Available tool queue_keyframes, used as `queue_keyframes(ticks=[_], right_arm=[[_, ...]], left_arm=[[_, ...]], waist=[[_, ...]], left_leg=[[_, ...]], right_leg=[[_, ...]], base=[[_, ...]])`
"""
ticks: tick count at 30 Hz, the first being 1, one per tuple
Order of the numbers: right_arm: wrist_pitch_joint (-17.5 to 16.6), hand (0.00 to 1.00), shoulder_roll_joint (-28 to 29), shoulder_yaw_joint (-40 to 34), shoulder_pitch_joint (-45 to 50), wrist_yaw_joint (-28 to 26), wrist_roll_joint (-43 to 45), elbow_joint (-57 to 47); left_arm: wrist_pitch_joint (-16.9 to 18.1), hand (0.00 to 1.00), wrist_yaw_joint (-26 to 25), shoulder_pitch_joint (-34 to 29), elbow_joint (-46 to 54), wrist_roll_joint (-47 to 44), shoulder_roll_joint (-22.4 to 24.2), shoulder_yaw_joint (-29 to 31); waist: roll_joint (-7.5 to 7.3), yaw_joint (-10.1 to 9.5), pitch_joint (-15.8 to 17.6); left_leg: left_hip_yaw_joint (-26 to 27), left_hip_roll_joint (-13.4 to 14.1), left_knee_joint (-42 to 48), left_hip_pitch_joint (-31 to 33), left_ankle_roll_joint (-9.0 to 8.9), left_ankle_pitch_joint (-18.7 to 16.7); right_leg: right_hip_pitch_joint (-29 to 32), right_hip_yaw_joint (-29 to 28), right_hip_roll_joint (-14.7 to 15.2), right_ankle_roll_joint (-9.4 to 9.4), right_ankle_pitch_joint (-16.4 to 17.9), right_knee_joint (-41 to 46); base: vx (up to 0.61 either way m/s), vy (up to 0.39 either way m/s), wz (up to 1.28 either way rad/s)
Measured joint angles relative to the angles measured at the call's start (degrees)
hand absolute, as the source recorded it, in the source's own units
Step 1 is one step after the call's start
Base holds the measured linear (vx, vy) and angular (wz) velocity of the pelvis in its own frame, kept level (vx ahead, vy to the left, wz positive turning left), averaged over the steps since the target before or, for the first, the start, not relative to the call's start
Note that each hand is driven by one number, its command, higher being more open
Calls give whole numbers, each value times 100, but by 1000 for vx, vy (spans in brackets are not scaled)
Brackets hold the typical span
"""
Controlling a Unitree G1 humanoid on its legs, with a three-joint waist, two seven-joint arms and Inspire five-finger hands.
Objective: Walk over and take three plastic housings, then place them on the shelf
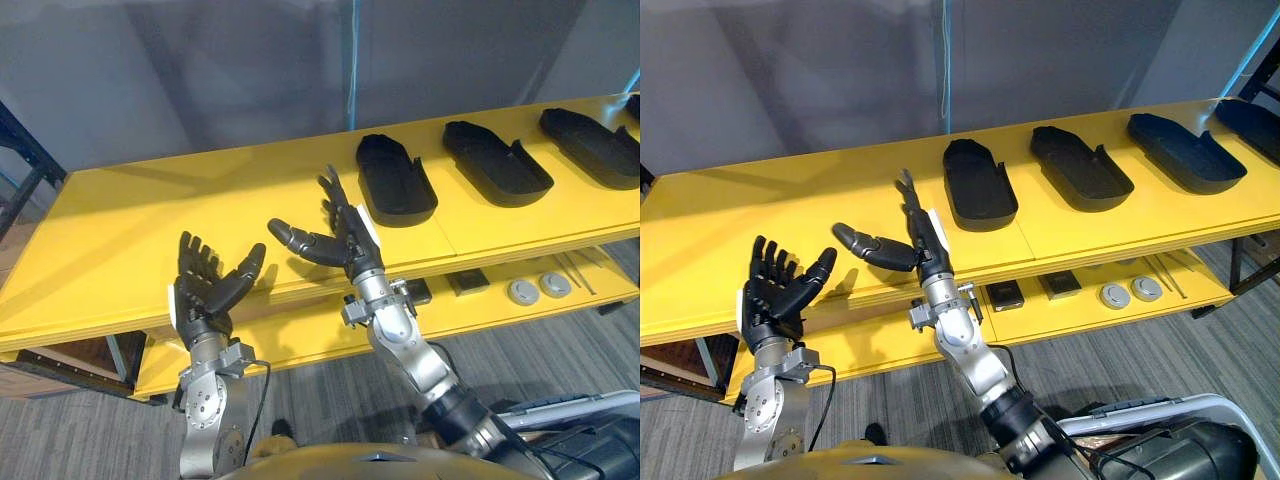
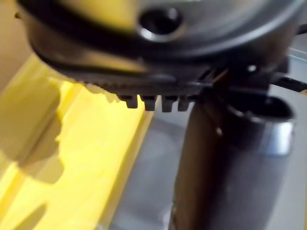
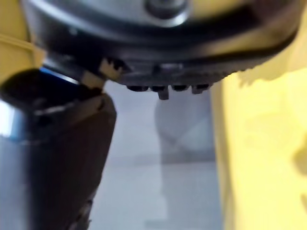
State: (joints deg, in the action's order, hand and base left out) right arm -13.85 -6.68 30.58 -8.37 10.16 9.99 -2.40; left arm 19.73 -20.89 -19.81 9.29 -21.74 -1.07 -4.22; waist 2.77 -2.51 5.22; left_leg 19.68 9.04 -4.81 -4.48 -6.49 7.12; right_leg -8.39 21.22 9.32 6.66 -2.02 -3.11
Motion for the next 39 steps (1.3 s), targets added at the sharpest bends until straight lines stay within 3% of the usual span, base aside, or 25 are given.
queue_keyframes(ticks=[2,6,9,13,18,20,25,27,29,30,32,33,35,37,39], right_arm=[[-208,100,-31,-199,302,-246,238,-718],[-675,100,-32,-896,870,-516,708,-1117],[-821,100,-6,-1704,1753,-463,726,-1455],[-842,100,100,-2575,2864,-13,715,-1500],[-911,100,260,-3311,3970,552,890,-1540],[-1140,100,284,-3355,4289,612,1082,-1725],[-1462,100,346,-3323,4432,497,1198,-1959],[-1466,100,341,-3150,4387,148,1581,-1957],[-1473,100,295,-2803,4229,-279,1860,-1886],[-1475,100,199,-2544,4015,-438,1862,-1723],[-1422,100,72,-2128,3603,-477,1848,-1549],[-1363,100,20,-1904,3369,-469,1831,-1517],[-1251,100,-14,-1724,3030,-427,1765,-1460],[-1133,100,-14,-1598,2739,-319,1786,-1335],[-1067,100,16,-1593,2642,-180,1808,-1323]], left_arm=[[130,100,-97,21,53,206,-3,145],[223,100,-119,19,328,234,-4,268],[489,100,47,-8,589,193,4,241],[1013,100,342,-123,782,198,5,133],[1377,100,433,-149,867,433,-116,-552],[1379,100,379,-101,850,434,-190,-986],[1375,100,-201,167,802,460,-156,-1500],[1372,100,-660,211,817,705,-109,-1437],[1306,100,-1144,164,955,918,-111,-1256],[1236,100,-1346,106,1107,913,-113,-1140],[1217,100,-1424,84,1240,911,-112,-955],[1207,100,-1420,77,1325,911,-113,-874],[1209,100,-1402,91,1412,911,-108,-792],[1233,100,-1401,146,1428,911,-98,-766],[1272,100,-1399,162,1431,912,-93,-793]], waist=[[-116,0,-84],[-214,129,-147],[-201,199,-148],[-145,488,-160],[-77,942,-177],[-60,1196,-168],[-4,1361,-117],[20,1228,-82],[102,984,11],[101,869,56],[87,709,153],[148,626,156],[118,474,219],[15,360,404],[-31,303,606]], left_leg=[[47,26,0,1,-17,-13],[155,29,-2,0,-13,-27],[379,48,-2,-18,-15,-51],[770,70,-1,-179,-45,-132],[1565,170,1,-500,-159,-321],[1939,252,33,-622,-213,-408],[2339,464,468,-693,-283,-693],[1705,480,895,-598,-10,-1178],[420,452,1493,-353,415,-1803],[-281,402,1806,-198,597,-1990],[-935,294,2176,-1,759,-2134],[-1141,225,2287,117,802,-2241],[-1295,122,2273,217,789,-2331],[-1475,45,2444,337,690,-2393],[-1755,-1,2816,451,454,-2567]], right_leg=[[32,-55,-25,-8,5,3],[105,-149,-21,-13,9,31],[279,-378,-20,-34,22,108],[437,-787,-32,-25,-6,174],[641,-1501,-171,-30,-58,179],[743,-1842,-294,-47,-103,146],[850,-2337,-486,-58,-193,99],[912,-2652,-589,-104,-220,116],[962,-3083,-748,-208,-220,153],[1050,-3275,-812,-211,-218,224],[1162,-3422,-808,-208,-216,297],[1256,-3427,-776,-191,-228,322],[1414,-3444,-715,-130,-267,391],[1546,-3384,-674,-84,-209,712],[1735,-3260,-664,28,98,1371]], base=[[22,-8,-9],[6,2,-10],[-11,15,-35],[23,18,-56],[34,17,-78],[29,-11,-79],[26,-31,-62],[-3,-30,-84],[-11,-5,-108],[-20,28,-83],[-50,84,-57],[-66,127,-25],[-63,145,-1],[-68,110,17],[-66,75,26]])
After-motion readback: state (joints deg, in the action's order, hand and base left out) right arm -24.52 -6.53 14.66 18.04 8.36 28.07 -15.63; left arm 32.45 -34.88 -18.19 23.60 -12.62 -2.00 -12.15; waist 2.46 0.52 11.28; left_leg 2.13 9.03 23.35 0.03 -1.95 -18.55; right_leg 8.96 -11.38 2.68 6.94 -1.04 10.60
